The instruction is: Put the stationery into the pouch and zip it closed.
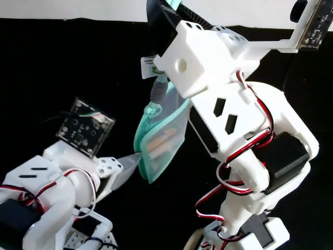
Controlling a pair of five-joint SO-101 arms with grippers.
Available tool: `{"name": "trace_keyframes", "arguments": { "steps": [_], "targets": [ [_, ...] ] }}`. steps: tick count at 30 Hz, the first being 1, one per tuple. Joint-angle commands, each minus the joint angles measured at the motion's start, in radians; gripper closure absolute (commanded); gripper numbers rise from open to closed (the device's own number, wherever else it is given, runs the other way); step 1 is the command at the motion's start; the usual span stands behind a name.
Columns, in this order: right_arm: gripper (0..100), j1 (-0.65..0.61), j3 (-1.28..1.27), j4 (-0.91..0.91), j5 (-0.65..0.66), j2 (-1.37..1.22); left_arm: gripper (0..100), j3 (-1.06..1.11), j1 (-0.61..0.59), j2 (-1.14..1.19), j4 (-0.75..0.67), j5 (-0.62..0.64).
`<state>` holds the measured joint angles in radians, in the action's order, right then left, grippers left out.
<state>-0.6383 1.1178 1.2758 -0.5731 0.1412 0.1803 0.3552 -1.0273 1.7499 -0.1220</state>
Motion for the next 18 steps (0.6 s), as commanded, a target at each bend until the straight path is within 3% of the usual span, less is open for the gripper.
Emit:
{"name": "trace_keyframes", "arguments": {
  "steps": [1, 12, 18],
  "targets": [
    [99.3, -0.005, -0.001, 0.001, 0.005, -0.036, 75, -0.028, 0.035, 0.005, -0.005, 0.008],
    [99.3, -0.007, 0.010, 0.001, 0.002, -0.074, 75, -0.019, 0.035, 0.008, -0.097, 0.003],
    [99.3, -0.007, 0.012, 0.001, 0.002, -0.071, 75, 0.107, 0.028, 0.008, -0.201, 0.003]
  ]
}}
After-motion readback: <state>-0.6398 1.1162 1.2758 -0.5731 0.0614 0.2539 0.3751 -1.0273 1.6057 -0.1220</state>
